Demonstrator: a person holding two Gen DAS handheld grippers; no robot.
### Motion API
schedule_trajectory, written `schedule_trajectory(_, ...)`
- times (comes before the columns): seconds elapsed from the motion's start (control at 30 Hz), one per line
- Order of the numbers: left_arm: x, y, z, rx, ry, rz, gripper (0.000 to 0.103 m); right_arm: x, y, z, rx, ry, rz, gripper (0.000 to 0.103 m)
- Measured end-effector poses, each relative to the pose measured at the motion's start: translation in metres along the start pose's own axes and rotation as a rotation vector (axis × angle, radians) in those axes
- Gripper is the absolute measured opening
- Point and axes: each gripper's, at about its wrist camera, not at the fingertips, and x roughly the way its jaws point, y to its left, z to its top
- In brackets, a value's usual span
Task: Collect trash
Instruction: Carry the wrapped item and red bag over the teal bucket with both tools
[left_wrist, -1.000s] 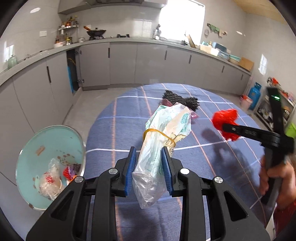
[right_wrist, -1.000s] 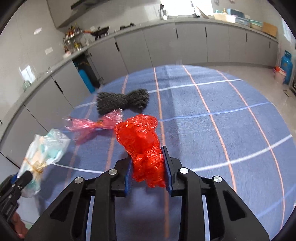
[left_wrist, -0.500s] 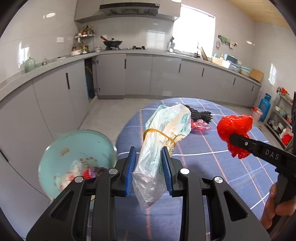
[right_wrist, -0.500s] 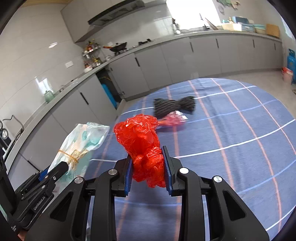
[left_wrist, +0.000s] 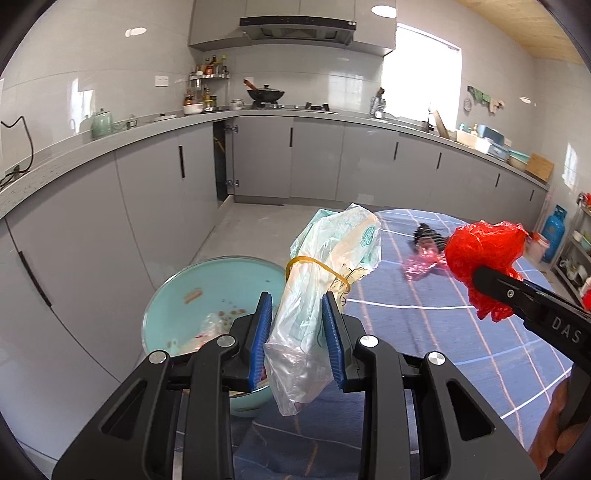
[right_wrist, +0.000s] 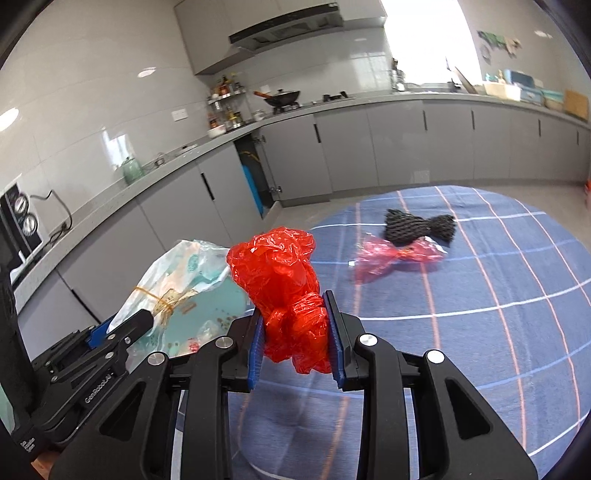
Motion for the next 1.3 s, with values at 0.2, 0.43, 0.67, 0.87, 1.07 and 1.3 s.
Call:
schedule_trajectory(0.2,0.003,0.018,-0.002,-0.021,0.010,0.033,0.029,0.006,0.016,-0.001,-0.026,0.006,0.016,0.030)
schedule_trajectory(0.43,0.009,0.034,-0.006,-0.049,0.027,0.052,0.029,0.016,0.035,-0.002,-0.063,0.025,0.034,0.030)
schedule_trajectory(0.67,0.015,0.048,-0.005,-0.073,0.036,0.070,0.029,0.027,0.049,-0.001,-0.082,0.045,0.061,0.030)
schedule_trajectory(0.87,0.021,0.054,-0.008,-0.091,0.057,0.088,0.029,0.037,0.062,-0.002,-0.099,0.065,0.075,0.031)
schedule_trajectory(1.07,0.026,0.058,-0.011,-0.106,0.072,0.109,0.029,0.055,0.070,0.000,-0.089,0.100,0.100,0.031)
schedule_trajectory(1.3,0.048,0.073,-0.012,-0.131,0.115,0.128,0.029,0.081,0.081,0.001,-0.081,0.157,0.130,0.032)
